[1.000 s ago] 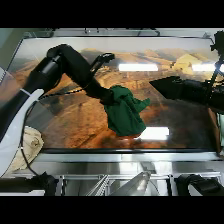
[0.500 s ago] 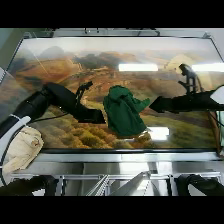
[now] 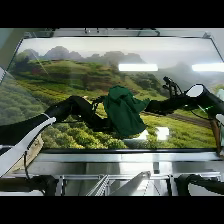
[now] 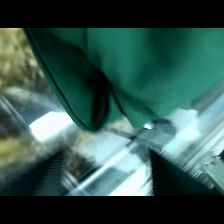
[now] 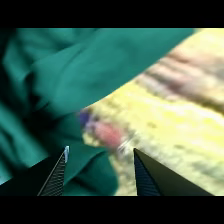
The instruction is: Fold the shirts.
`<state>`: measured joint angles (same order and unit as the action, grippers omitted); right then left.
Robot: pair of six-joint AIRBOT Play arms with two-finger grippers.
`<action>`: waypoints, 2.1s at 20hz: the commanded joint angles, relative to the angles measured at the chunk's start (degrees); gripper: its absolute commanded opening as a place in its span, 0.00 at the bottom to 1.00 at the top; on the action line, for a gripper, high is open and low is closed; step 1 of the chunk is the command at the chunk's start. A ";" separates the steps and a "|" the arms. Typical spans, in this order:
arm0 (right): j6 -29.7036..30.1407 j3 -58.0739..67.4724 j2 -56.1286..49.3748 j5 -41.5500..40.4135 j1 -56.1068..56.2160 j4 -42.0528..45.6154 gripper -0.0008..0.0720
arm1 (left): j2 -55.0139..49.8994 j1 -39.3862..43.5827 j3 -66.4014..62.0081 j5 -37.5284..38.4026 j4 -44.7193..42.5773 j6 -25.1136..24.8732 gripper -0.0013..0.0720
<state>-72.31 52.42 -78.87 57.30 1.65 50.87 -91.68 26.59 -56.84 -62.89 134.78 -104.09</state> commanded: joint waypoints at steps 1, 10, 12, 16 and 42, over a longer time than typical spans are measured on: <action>3.65 0.81 -1.42 4.33 -7.67 -3.15 0.65 | -1.53 -2.05 -2.47 -6.75 0.24 -2.93 0.05; 10.08 0.81 -2.16 4.83 -20.87 -11.19 0.65 | 10.40 -15.72 11.30 0.07 12.61 -14.93 0.05; 13.16 0.81 -3.30 4.02 -20.37 -17.99 0.65 | 7.48 -13.92 12.28 1.27 18.27 -18.29 0.05; 16.85 0.81 -4.13 4.02 -18.93 -25.64 0.65 | -0.22 -7.58 7.21 0.83 19.41 -18.40 0.76; 12.24 2.56 -17.49 -0.31 -6.05 -26.75 0.65 | -10.27 -6.40 -4.22 1.07 18.75 -17.29 0.31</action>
<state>-58.70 53.82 -93.82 58.54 -7.79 24.53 -101.25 20.12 -59.18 -61.39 153.45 -121.58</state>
